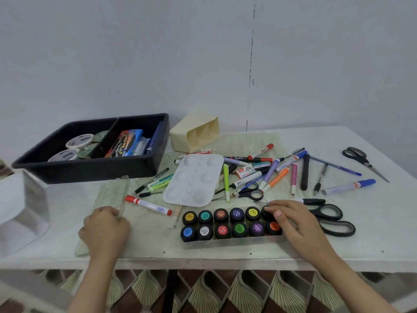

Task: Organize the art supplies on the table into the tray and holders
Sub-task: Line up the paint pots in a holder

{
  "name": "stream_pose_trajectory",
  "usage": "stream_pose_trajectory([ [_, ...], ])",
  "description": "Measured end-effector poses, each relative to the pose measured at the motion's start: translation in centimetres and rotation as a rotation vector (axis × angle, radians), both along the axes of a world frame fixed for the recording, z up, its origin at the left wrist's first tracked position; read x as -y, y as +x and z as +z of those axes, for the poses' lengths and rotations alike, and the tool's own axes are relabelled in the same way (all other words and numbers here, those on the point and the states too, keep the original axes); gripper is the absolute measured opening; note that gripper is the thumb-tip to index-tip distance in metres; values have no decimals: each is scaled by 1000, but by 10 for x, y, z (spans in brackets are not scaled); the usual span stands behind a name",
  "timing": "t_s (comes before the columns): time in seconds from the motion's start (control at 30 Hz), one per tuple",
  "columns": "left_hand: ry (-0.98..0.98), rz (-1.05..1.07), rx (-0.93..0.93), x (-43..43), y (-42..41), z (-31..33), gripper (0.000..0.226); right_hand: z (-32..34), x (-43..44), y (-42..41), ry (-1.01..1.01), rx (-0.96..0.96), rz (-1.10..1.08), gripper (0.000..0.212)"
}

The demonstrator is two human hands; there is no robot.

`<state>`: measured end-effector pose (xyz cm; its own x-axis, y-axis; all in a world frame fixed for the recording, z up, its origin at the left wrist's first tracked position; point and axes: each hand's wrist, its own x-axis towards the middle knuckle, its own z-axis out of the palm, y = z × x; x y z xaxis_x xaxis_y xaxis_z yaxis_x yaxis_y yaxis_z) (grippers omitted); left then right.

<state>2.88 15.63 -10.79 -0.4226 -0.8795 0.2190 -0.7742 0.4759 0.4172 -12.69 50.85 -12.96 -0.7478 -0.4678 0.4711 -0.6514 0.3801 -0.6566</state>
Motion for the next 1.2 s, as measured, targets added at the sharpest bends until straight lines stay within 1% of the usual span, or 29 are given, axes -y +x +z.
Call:
stream_pose_trajectory([
  [0.13, -125, -50, -169, -3, 15, 16, 18, -2, 1, 3, -4, -5, 4, 42],
  [0.27, -344, -148, -269, -16, 23, 47, 17, 1, 2, 2, 6, -18, 6, 42],
  [0.37, -391, -233, -315, -19, 23, 63, 13, 3, 4, 3, 5, -15, 14, 44],
  [0.4, -361, -275, -292, -18, 21, 62, 12, 2, 6, 4, 22, -21, 20, 45],
  [0.43, -293, -317, -236, -17, 18, 57, 16, 2, 7, 5, 48, -34, 28, 45],
  [0.53, -46, -418, 32, -25, 10, 30, 38, -2, 12, 10, 119, -75, 54, 44],
  [0.6, 11, -430, 156, -30, 7, 13, 43, -3, 13, 12, 131, -79, 61, 43],
  [0.63, -4, -426, 166, -32, 6, 8, 42, -3, 13, 13, 127, -74, 60, 43],
  [0.7, -56, -403, 102, -30, 5, 3, 35, -2, 12, 12, 117, -58, 59, 43],
  [0.77, -129, -392, 36, -25, 5, -2, 35, -1, 11, 12, 108, -52, 63, 42],
  [0.87, -229, -470, 6, -21, 7, -3, 37, -1, 10, 13, 111, -54, 73, 41],
  [1.07, -409, -568, -142, -25, 5, 25, 29, 6, 9, 13, 102, -48, 70, 44],
  [1.13, -415, -602, -189, -30, 1, 38, 29, 10, 10, 12, 86, -41, 73, 43],
  [1.2, -343, -664, -264, -38, -3, 55, 33, 16, 12, 11, 56, -30, 79, 37],
])
